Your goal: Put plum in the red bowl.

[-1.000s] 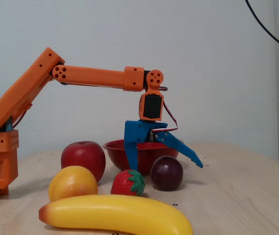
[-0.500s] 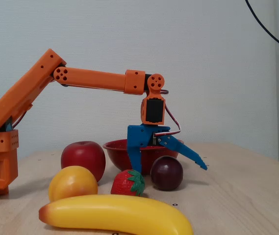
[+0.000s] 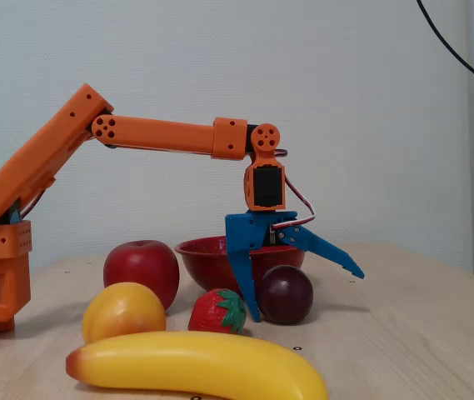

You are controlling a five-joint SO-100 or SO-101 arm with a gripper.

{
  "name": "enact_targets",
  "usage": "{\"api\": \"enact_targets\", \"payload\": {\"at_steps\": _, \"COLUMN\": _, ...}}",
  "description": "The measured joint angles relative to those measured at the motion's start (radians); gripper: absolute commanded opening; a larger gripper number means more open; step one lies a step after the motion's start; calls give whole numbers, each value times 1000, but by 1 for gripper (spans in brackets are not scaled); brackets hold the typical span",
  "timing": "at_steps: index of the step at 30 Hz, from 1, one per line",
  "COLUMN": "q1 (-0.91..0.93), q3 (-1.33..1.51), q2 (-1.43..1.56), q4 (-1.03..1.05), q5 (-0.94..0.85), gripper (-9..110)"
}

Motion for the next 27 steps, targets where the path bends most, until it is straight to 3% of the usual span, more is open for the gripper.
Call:
{"api": "enact_targets", "payload": {"at_steps": 10, "q1": 0, "q3": 0, "q2": 0, "q4": 0, "q5": 3, "gripper": 54}}
{"api": "enact_targets", "payload": {"at_steps": 27, "q1": 0, "q3": 2, "q2": 0, "q4": 0, "q5": 3, "gripper": 31}}
